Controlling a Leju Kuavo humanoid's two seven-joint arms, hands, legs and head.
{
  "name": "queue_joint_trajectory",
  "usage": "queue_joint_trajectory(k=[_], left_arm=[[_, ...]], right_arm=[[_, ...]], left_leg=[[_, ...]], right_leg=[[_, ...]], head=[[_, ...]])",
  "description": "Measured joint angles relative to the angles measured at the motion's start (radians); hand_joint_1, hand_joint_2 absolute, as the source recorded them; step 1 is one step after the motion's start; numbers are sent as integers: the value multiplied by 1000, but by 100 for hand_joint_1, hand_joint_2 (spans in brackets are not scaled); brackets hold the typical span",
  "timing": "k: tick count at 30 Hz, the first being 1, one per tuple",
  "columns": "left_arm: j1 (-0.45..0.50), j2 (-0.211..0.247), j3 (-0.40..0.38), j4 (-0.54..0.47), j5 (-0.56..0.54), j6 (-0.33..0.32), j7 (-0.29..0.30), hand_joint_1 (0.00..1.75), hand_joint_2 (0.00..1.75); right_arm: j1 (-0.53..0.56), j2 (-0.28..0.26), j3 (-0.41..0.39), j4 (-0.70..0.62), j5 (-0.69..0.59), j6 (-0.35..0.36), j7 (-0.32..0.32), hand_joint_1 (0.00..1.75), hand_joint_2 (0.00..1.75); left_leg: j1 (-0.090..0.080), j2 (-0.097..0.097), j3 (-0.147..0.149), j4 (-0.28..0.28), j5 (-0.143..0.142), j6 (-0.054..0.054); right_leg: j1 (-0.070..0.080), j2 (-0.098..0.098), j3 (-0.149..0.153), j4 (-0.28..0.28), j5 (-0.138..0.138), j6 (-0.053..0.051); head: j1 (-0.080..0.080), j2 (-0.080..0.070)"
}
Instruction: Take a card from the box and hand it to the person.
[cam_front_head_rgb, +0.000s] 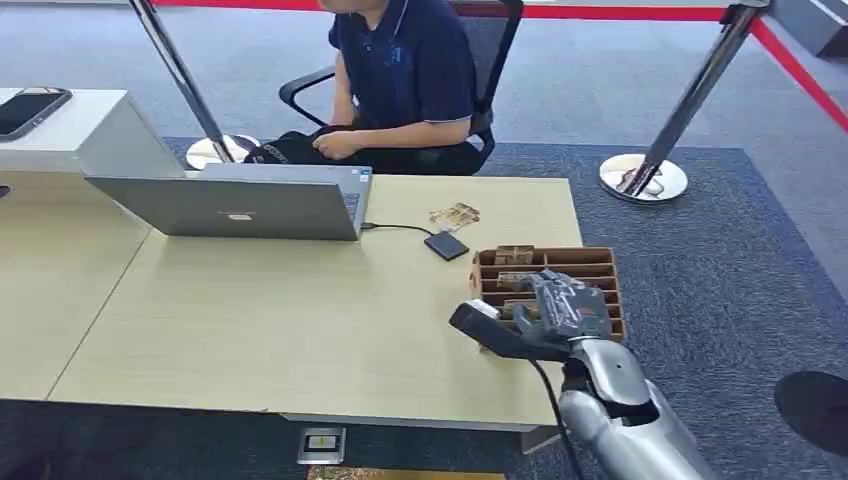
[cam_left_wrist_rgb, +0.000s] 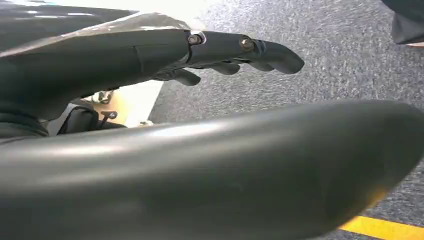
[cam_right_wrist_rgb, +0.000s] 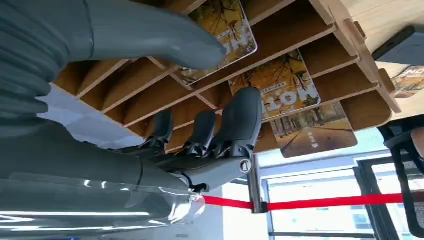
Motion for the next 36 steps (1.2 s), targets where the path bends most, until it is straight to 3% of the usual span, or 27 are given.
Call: queue_joint_trajectory(k=[31,36], left_arm=[[-1,-2,0,8,1,8,-14,0,0],[-1,-2,0,8,-1,6,-14,0,0]], right_arm=[[-10,26,-13,77,25,-6,3,82,175],[-10,26,-18,84,34,-10,6,94,175]], left_leg=[[0,0,0,0,0,0],[0,0,0,0,0,0]], right_leg=[[0,0,0,0,0,0],[0,0,0,0,0,0]], head=[[0,0],[0,0]])
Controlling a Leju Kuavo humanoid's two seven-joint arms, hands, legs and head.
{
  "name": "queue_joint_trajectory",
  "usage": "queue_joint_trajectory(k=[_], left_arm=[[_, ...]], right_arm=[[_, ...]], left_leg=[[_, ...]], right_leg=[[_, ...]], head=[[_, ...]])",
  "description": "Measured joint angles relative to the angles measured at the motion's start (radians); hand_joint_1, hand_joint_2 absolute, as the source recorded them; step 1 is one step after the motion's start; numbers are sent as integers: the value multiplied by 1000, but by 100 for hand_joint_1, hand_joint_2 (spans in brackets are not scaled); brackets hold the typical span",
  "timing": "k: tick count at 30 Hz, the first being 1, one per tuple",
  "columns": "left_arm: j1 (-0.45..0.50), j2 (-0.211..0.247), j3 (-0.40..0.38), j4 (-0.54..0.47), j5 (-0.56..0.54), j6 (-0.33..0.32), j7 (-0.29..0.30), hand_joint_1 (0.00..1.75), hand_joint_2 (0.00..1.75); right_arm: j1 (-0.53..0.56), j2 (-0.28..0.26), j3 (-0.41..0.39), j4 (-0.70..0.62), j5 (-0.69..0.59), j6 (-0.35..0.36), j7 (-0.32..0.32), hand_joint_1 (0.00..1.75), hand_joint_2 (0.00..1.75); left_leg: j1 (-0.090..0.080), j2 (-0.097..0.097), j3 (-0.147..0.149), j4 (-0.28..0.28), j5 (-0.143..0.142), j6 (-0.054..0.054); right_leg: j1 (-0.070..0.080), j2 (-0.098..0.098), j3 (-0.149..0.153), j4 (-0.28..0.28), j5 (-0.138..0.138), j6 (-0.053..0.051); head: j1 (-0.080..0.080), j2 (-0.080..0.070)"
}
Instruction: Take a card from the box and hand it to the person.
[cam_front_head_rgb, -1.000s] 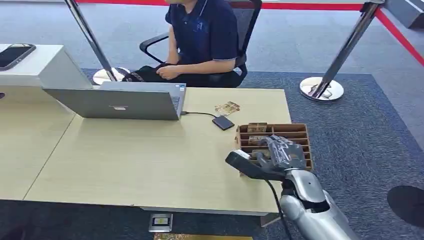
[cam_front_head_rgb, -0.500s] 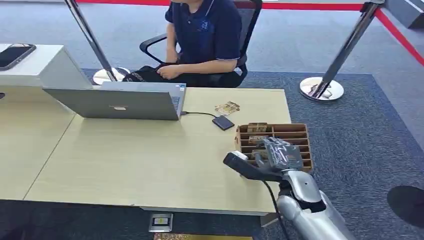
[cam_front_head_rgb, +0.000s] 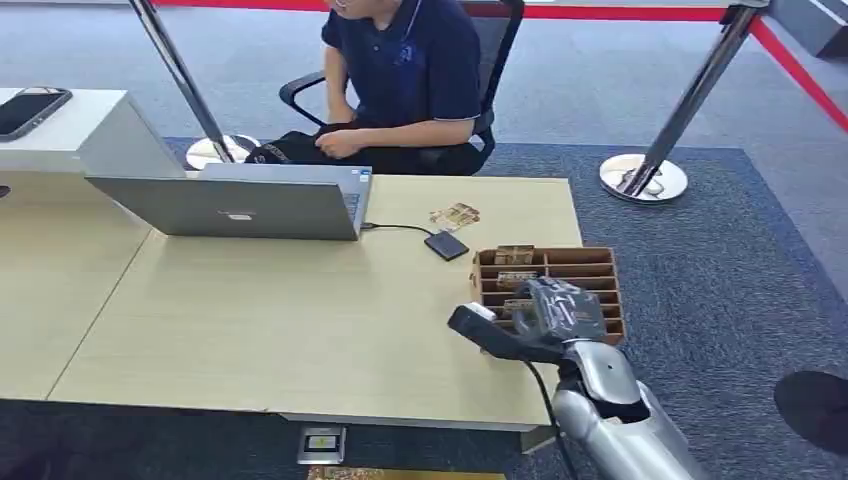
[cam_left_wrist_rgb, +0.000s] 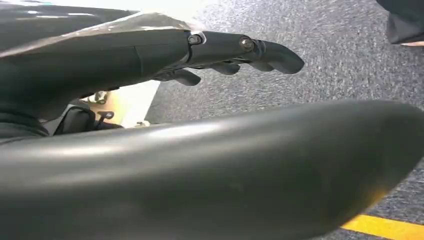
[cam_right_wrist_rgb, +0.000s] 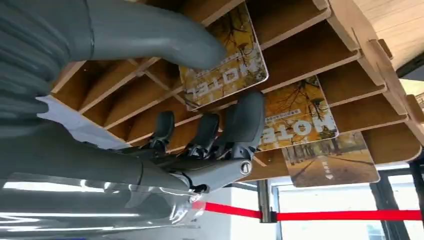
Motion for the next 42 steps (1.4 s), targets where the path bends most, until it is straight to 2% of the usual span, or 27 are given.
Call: queue_joint_trajectory(k=[1,3,9,29,36,42], left_arm=[[0,0,0,0,0,0,0,0,0],[0,0,0,0,0,0,0,0,0],[-1,0,0,0,-2,-1,10,0,0],[-2,0,0,0,2,0,14,0,0],[-2,0,0,0,7,5,14,0,0],[-2,0,0,0,17,10,5,0,0]], right_arm=[[0,0,-2,2,0,-1,0,99,175],[-1,0,-6,2,1,-2,0,124,175],[-9,2,-12,2,2,-3,0,145,175],[-19,6,-12,6,4,-7,-16,155,175],[-13,-4,-11,-66,7,11,-29,157,175],[-30,-36,-8,-139,-11,36,-66,155,175]], left_leg=[[0,0,0,0,0,0],[0,0,0,0,0,0],[0,0,0,0,0,0],[0,0,0,0,3,0],[0,0,0,0,3,0],[0,0,0,0,3,0]], right_leg=[[0,0,0,0,0,0],[0,0,0,0,0,0],[0,0,0,0,0,0],[0,0,0,0,3,-1],[0,0,-1,0,3,-1],[0,0,-1,0,4,0]], head=[[0,0],[0,0],[0,0],[0,0],[0,0],[0,0]])
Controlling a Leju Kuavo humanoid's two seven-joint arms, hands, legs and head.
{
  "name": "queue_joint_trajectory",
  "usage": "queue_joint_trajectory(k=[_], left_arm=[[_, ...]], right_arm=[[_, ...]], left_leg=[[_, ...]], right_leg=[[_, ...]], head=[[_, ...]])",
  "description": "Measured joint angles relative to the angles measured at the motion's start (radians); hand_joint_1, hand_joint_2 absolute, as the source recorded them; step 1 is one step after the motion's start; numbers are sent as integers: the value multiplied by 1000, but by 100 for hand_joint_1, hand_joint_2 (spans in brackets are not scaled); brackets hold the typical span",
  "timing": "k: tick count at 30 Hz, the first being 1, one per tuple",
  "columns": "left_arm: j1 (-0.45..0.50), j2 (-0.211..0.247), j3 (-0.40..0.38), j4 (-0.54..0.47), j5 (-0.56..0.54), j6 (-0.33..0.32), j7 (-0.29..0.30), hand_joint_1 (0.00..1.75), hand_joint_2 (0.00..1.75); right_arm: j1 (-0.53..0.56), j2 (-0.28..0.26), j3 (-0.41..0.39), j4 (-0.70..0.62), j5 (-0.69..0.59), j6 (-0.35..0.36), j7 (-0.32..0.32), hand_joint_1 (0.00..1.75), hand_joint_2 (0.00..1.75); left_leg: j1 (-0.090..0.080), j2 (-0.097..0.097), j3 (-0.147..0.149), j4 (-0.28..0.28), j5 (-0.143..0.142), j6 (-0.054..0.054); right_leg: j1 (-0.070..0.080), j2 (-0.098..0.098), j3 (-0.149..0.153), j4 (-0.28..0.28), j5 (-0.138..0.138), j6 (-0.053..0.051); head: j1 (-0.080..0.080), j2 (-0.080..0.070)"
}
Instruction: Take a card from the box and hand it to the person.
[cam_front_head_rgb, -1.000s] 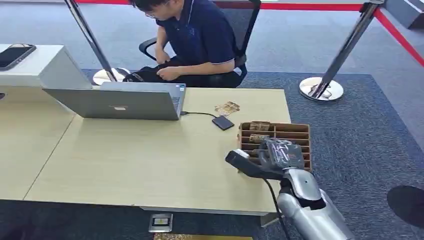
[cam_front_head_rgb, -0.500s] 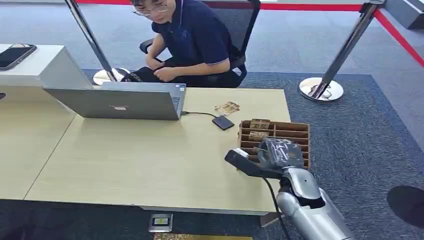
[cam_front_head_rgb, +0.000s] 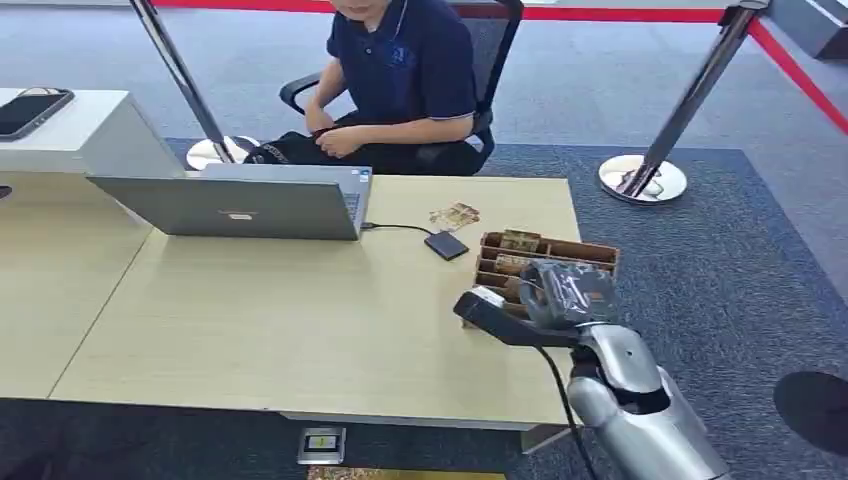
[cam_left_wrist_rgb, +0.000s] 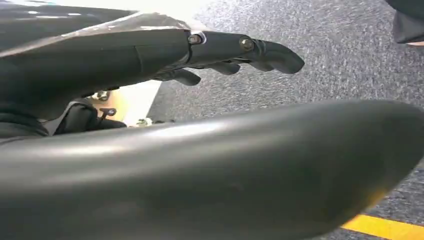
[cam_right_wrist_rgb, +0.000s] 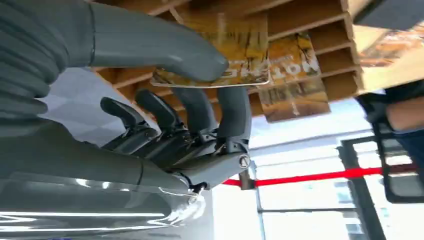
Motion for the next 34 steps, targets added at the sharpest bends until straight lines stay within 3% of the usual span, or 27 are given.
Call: queue_joint_trajectory(k=[8,17,34], left_arm=[[0,1,0,0,6,0,-18,0,0],[0,3,2,0,17,1,-27,0,0],[-3,3,2,0,-8,1,-12,0,0]], right_arm=[[-42,-44,9,-66,-44,14,-45,154,175],[-156,-54,81,-67,-109,52,-88,154,175],[-435,124,211,189,-124,78,-58,148,175]], left_leg=[[0,0,0,0,0,0],[0,0,-1,0,1,0],[0,0,-2,0,3,0]], right_leg=[[0,0,0,0,0,0],[0,0,0,1,1,0],[0,0,-1,1,3,-1]], head=[[0,0],[0,0],[0,0]])
